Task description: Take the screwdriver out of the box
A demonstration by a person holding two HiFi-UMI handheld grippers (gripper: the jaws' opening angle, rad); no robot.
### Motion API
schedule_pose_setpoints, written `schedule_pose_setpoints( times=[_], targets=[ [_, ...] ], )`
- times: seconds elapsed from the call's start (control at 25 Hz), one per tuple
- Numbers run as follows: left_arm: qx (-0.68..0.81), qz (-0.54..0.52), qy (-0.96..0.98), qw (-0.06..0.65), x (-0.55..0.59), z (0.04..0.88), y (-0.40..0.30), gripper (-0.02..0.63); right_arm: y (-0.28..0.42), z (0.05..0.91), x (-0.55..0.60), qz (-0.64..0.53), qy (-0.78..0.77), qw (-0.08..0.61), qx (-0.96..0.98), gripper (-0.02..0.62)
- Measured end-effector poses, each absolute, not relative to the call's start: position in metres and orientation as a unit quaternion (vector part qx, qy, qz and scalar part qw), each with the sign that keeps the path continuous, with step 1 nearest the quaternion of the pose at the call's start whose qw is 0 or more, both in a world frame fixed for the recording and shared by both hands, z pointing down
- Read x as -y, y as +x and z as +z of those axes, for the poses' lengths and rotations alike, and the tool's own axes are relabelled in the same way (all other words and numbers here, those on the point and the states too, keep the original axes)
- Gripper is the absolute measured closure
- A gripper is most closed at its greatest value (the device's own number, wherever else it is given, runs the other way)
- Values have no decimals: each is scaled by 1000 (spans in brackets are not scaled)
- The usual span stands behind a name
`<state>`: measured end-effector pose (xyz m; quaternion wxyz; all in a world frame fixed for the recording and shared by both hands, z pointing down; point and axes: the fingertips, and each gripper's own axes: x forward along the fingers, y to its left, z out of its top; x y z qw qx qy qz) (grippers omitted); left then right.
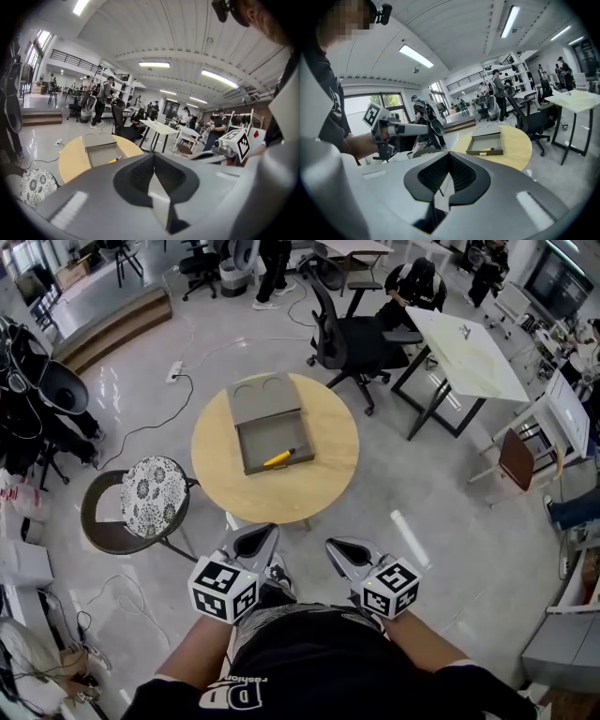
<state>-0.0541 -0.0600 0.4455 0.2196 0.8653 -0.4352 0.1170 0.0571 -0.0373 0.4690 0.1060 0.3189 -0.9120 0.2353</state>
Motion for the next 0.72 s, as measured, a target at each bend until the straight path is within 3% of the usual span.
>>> schedule_pose_setpoints(
  times=[0.72],
  targets=[
    [401, 118, 884, 211, 232, 444, -136, 547, -24, 464, 202, 226, 361, 114, 898, 595]
  ],
)
